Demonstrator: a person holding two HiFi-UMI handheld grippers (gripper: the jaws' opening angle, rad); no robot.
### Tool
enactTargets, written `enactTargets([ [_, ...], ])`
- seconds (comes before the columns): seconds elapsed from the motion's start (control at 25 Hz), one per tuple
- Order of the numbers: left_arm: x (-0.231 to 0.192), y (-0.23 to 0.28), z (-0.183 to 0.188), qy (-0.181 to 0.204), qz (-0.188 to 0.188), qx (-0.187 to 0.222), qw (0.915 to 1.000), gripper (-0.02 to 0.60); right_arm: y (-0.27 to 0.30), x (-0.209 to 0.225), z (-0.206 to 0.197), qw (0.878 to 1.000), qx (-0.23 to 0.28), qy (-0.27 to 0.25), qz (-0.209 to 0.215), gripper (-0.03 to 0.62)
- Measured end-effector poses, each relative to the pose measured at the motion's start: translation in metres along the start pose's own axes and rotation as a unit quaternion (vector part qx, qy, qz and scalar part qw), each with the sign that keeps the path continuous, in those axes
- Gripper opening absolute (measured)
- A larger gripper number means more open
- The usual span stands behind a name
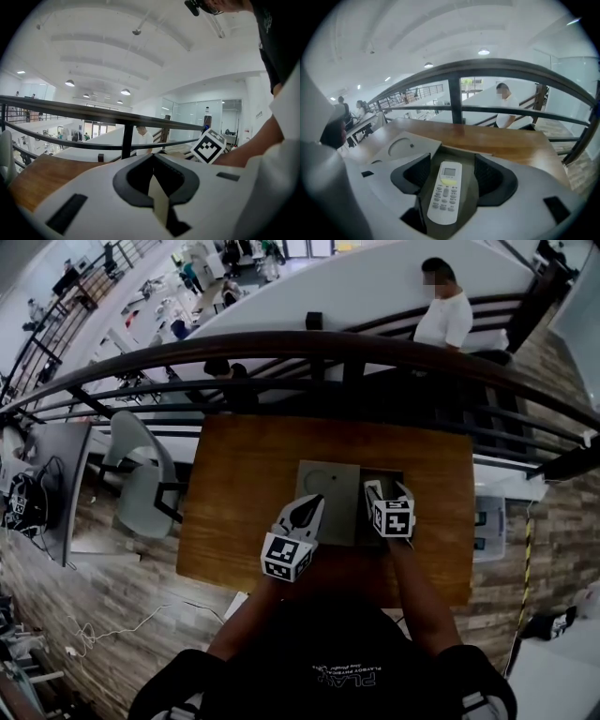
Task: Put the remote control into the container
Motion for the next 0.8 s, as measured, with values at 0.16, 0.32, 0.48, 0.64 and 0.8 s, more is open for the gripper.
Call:
enactTargets([
  [0.16,-0.003,-0.001,0.003,-0.008,0.009,0.003,0.9999,0.006,-0.035,-0.006,0.036,0.998,0.052,-0.027,0.01,0.268],
  [0.32,0.001,-0.006,0.013,-0.007,0.008,0.013,0.9999,0.006,-0.076,-0.02,0.073,0.991,0.122,-0.047,0.015,0.267],
  [0.48,0.007,-0.012,0.03,-0.002,0.011,0.031,0.9995,0.006,-0.115,-0.036,0.102,0.98,0.184,-0.072,0.018,0.253],
  [0.64,0.01,-0.021,0.046,0.003,0.013,0.049,0.9987,0.006,-0.146,-0.049,0.118,0.967,0.237,-0.094,0.01,0.179],
  [0.8,0.013,-0.026,0.063,0.008,0.014,0.07,0.9974,0.006,-0.165,-0.053,0.126,0.957,0.274,-0.099,0.0,0.101],
])
Point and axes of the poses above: the fingertips, and each gripper's own axes: y forward along the fingers, x to its right, z out of its top, the point moved 1 cm from there along -y, backward along the fingers, and after that the axes turned 1 degree about z, right-handed, at the moved point
